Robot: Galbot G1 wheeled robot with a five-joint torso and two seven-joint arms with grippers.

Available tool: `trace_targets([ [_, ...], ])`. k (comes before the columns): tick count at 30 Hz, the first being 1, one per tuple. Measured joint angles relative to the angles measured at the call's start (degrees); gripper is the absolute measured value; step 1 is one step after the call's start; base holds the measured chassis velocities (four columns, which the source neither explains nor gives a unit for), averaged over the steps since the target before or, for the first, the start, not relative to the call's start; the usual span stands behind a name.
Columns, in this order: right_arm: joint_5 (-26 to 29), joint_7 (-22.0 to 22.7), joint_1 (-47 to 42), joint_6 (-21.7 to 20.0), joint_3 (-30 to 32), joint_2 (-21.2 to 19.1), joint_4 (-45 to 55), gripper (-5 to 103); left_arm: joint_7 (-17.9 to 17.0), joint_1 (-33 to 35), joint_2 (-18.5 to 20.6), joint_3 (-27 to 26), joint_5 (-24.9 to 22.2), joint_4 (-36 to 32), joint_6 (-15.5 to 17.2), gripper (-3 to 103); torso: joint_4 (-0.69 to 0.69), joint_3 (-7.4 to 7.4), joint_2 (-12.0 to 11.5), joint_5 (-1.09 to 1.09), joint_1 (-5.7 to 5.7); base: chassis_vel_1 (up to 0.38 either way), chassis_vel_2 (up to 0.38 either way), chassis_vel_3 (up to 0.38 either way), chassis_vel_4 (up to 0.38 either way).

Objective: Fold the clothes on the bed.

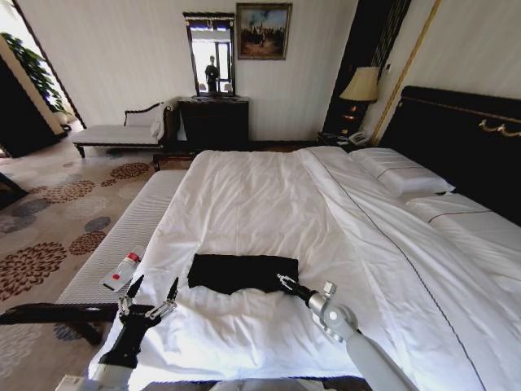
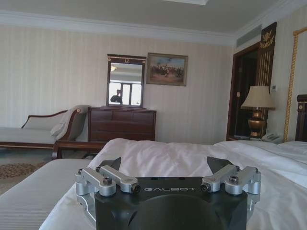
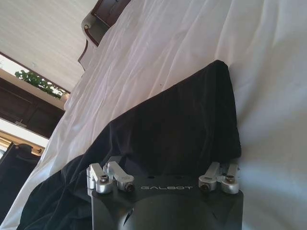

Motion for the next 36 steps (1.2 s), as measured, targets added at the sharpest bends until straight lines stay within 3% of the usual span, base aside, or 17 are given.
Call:
trace_targets([
  [7, 0.29, 0.40, -0.53, 0.19, 0.31, 1.72, 0.32, 51, -0.02, -0.01, 0.01, -0.01, -0.03, 0.01, 0.03, 100, 0.00, 0.00, 0.00, 0.00, 0.00, 0.000, 0.000, 0.000, 0.000],
  [9, 0.17, 0.49, -0.95, 0.24, 0.39, 2.03, 0.70, 51, -0.02, -0.02, 0.00, -0.01, -0.04, 0.01, 0.04, 100, 0.00, 0.00, 0.00, 0.00, 0.00, 0.000, 0.000, 0.000, 0.000],
  [13, -0.47, 0.82, -2.09, 0.40, 0.79, 2.50, 1.55, 30, -0.02, -0.02, 0.01, -0.01, -0.04, 0.01, 0.04, 100, 0.00, 0.00, 0.00, 0.01, 0.00, 0.000, 0.000, 0.000, 0.000],
  [18, -0.95, 0.98, -2.67, 0.56, 1.26, 2.69, 1.95, 19, -0.02, -0.02, 0.01, -0.01, -0.04, 0.02, 0.04, 100, 0.00, 0.00, 0.00, 0.01, 0.00, 0.000, 0.000, 0.000, 0.000],
  [20, -1.24, 1.10, -2.96, 0.70, 1.62, 2.69, 2.30, 8, -0.02, -0.03, 0.01, -0.01, -0.04, 0.02, 0.04, 100, 0.01, 0.00, 0.00, 0.01, 0.00, 0.000, 0.000, 0.000, 0.000],
  [28, -3.98, 2.11, -3.96, 1.26, 4.23, 0.51, 4.98, 7, -0.02, -0.03, 0.01, -0.01, -0.05, 0.02, 0.04, 100, 0.01, 0.00, 0.00, 0.03, 0.00, 0.000, 0.000, 0.000, 0.000],
  [36, -9.27, 1.22, -7.08, 1.37, 10.89, -8.81, 8.86, 7, -0.05, -0.03, 0.01, -0.01, -0.05, 0.02, 0.05, 100, -0.01, 0.00, 0.00, 0.01, 0.00, 0.000, 0.000, 0.000, 0.000],
])
